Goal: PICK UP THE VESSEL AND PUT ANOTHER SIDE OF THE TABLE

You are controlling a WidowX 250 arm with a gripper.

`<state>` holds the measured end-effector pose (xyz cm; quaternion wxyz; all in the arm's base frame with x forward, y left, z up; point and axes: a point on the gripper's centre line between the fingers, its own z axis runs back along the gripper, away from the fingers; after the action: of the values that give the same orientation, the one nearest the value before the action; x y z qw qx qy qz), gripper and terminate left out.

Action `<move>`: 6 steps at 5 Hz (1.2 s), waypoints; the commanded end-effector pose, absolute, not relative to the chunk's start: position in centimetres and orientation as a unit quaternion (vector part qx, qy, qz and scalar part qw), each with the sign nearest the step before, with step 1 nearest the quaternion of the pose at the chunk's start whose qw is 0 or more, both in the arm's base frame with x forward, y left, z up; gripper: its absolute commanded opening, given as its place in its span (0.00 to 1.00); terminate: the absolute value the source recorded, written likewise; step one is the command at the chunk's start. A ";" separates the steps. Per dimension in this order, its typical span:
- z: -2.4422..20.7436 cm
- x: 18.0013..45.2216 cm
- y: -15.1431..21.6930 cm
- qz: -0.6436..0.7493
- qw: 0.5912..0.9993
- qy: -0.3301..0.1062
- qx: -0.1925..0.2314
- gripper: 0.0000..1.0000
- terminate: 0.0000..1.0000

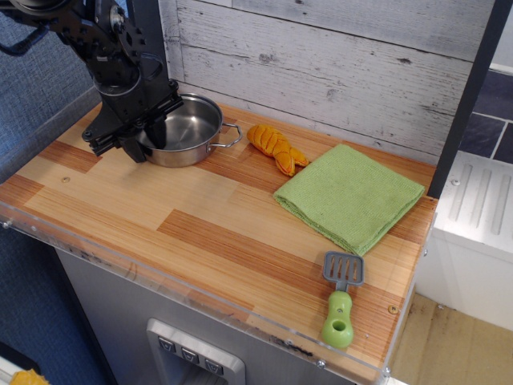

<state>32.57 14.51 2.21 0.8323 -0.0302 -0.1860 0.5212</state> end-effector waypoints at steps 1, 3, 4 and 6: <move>4.3 32.4 15.2 0.517 0.827 -0.218 -0.031 1.00 0.00; 6.2 32.3 15.7 0.513 0.823 -0.240 -0.036 1.00 0.00; 7.8 31.9 15.8 0.514 0.819 -0.252 -0.041 1.00 0.00; 11.6 30.5 14.8 0.498 0.818 -0.282 -0.058 1.00 0.00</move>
<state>31.22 14.25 10.46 0.8256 -0.0626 -0.2581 0.4979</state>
